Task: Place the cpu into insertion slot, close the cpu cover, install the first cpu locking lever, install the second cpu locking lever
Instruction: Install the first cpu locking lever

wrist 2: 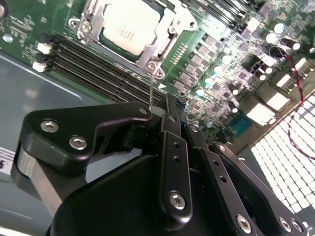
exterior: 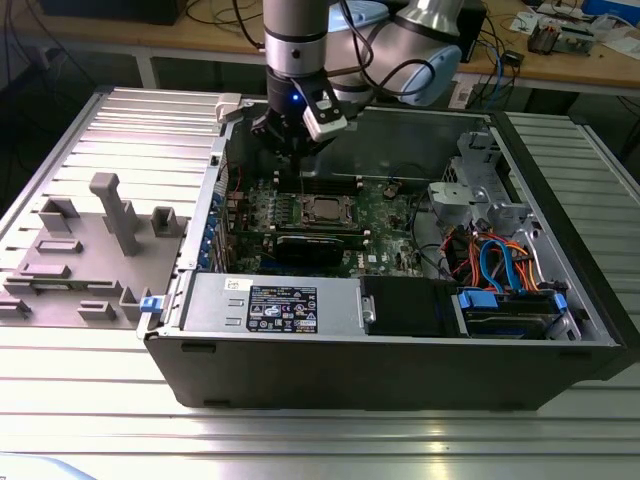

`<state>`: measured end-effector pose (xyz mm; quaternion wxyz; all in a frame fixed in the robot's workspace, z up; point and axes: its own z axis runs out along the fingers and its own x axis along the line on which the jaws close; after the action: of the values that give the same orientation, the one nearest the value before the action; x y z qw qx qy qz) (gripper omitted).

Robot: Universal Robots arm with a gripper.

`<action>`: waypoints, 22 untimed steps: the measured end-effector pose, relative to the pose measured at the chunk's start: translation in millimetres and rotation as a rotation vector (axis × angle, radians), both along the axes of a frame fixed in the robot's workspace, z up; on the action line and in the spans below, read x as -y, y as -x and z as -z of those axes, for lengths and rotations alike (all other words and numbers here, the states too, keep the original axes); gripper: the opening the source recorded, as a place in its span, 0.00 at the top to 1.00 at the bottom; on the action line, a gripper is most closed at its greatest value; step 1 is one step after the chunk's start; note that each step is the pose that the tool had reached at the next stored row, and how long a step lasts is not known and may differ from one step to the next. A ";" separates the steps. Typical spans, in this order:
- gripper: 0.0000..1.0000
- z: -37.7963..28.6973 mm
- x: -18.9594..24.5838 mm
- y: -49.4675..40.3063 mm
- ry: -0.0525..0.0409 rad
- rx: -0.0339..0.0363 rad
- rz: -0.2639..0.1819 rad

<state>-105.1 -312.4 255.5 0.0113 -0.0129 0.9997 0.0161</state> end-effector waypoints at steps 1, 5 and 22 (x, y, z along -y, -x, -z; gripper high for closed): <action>0.89 0.0 0.0 -3.0 0.0000 0.0000 0.000; 0.89 0.0 0.0 -8.7 0.0000 -0.0001 0.000; 0.89 0.2 3.6 -9.5 -0.0465 0.0000 0.001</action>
<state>-95.6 -316.0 255.2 0.0116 -0.0123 0.9991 0.0394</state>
